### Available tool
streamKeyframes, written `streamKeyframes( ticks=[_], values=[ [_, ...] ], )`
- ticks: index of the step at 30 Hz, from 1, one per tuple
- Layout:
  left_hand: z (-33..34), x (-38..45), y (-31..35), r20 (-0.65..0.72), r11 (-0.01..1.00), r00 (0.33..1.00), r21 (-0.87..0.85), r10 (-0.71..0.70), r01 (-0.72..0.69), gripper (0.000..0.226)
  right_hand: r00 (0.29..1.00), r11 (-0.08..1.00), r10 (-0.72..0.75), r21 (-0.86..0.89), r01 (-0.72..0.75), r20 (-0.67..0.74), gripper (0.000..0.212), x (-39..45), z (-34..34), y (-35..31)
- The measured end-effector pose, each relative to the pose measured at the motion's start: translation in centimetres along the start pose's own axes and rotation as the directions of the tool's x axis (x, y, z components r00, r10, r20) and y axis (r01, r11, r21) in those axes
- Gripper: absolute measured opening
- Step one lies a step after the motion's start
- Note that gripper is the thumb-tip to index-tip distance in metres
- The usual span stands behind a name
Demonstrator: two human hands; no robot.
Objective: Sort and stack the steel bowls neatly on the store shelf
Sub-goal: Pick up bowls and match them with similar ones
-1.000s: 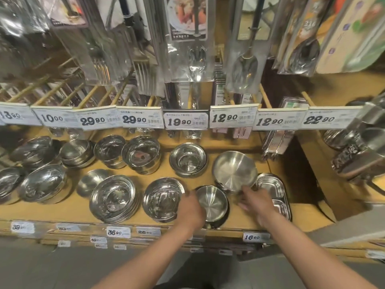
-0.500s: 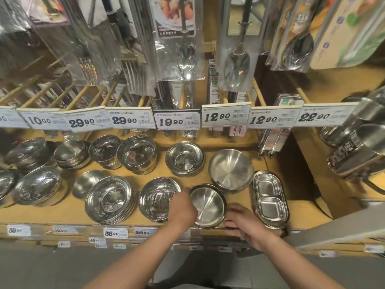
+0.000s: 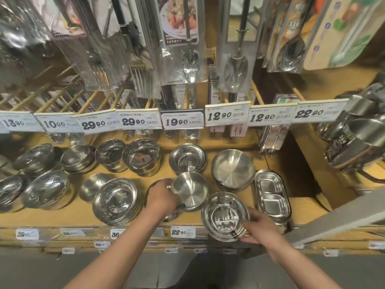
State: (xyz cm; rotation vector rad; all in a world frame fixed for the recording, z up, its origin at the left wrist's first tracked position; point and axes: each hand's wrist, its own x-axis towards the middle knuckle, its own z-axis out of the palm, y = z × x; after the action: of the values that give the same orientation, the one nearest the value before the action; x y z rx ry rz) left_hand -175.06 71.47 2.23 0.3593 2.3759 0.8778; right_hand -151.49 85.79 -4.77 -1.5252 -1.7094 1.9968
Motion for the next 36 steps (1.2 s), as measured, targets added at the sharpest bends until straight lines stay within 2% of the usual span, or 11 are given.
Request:
streamKeyframes(
  ticks=[5, 10, 14, 19, 23, 27, 36],
  values=[
    [3.0, -0.3, 0.6, 0.072, 0.992, 0.992, 0.069, 0.100, -0.105, 0.047, 0.994, 0.998, -0.019, 0.064, 0.026, -0.112, 0.026, -3.4, -4.3, -0.4],
    [5.4, -0.2, 0.7, 0.089, 0.966, 0.983, 0.188, 0.163, -0.177, 0.033, 0.978, 0.984, -0.056, 0.155, 0.088, -0.201, 0.022, -5.5, -6.0, -2.0],
    [7.5, -0.2, 0.5, 0.147, 0.965, 0.973, 0.167, 0.177, -0.201, 0.036, 0.974, 0.951, -0.036, 0.291, 0.101, -0.222, 0.022, -6.2, -6.1, -3.3],
    [9.7, -0.4, 0.1, 0.229, 0.971, 0.964, 0.162, 0.136, -0.175, 0.050, 0.974, 0.903, 0.002, 0.419, 0.095, -0.226, 0.022, -6.2, -5.6, -4.2],
    [10.7, -0.3, 0.2, 0.227, 0.979, 0.961, 0.094, 0.157, -0.182, 0.044, 0.976, 0.878, 0.022, 0.472, 0.084, -0.216, 0.026, -6.1, -5.5, -4.6],
    [11.4, 0.0, 0.4, 0.284, 0.996, 0.955, 0.015, 0.082, -0.090, 0.050, 0.978, 0.837, 0.016, 0.537, 0.102, -0.210, 0.028, -5.9, -5.0, -5.0],
    [11.2, 0.8, -0.4, 0.252, 0.999, 0.968, -0.032, 0.020, -0.013, 0.048, 0.977, 0.812, -0.003, 0.570, 0.128, -0.215, 0.024, -5.0, -4.3, -5.7]
  ],
)
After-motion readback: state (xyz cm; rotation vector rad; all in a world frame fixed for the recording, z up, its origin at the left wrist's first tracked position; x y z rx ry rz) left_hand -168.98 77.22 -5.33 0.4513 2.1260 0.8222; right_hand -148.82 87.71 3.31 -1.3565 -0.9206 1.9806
